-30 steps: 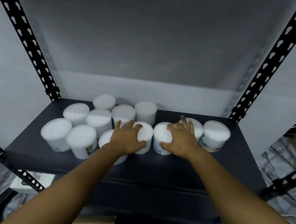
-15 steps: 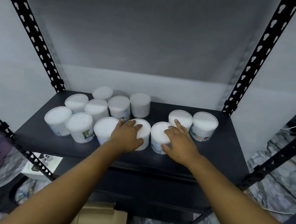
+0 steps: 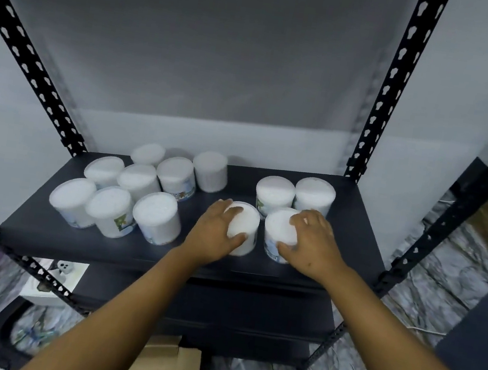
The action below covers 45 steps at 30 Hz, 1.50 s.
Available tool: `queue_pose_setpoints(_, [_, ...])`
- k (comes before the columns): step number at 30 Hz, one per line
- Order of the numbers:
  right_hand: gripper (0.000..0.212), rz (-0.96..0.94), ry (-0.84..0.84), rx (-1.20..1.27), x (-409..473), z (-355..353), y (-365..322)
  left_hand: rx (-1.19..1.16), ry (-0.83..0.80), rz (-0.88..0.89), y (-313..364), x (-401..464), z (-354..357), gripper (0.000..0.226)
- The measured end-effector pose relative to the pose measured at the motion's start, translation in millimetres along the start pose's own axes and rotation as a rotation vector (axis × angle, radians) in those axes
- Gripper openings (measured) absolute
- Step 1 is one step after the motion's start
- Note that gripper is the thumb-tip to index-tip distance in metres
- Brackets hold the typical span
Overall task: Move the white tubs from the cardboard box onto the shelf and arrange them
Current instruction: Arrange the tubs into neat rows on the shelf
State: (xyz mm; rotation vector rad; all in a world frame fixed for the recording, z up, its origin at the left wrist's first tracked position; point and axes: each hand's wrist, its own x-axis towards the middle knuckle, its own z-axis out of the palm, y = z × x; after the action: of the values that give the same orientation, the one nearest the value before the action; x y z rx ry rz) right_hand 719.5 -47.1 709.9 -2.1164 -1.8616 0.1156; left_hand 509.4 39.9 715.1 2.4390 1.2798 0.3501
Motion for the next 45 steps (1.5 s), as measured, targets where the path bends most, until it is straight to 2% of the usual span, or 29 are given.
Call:
queue_pose_setpoints(3, [0.068,0.045,-0.028,0.019,4,-3,-4,0.113,0.082,-0.037,3,-1,8,0.069])
queue_pose_setpoints(7, [0.071,0.087,-0.080,0.027,9,-4,-6,0.102,0.084,-0.030,4,2,13,0.064])
queue_pose_setpoints(12, [0.067,0.098,-0.124,0.040,10,-13,7,-0.075,-0.053,0.031,0,5,9,0.058])
queue_pose_setpoints(17, [0.073,0.127,-0.136,0.044,10,-16,8,0.066,0.058,0.016,3,5,11,0.065])
queue_pose_setpoints(23, [0.066,0.136,-0.162,0.112,11,-20,12,-0.079,-0.094,0.021,0,11,9,0.062])
queue_pose_setpoints(28, [0.074,0.153,-0.156,0.107,9,-21,13,-0.061,-0.037,-0.015,1,7,12,0.071])
queue_pose_setpoints(33, [0.075,0.170,-0.176,0.159,10,-21,15,-0.130,-0.109,-0.006,1,10,11,0.068])
queue_pose_setpoints(36, [0.075,0.185,-0.175,0.147,10,-23,18,-0.108,-0.121,0.042,-2,12,9,0.064])
queue_pose_setpoints(41, [0.076,0.208,-0.164,0.129,11,-23,21,-0.002,-0.027,-0.008,2,11,13,0.066])
queue_pose_setpoints(45, [0.073,0.184,-0.214,0.215,13,-27,24,0.007,-0.128,0.053,4,18,11,0.060])
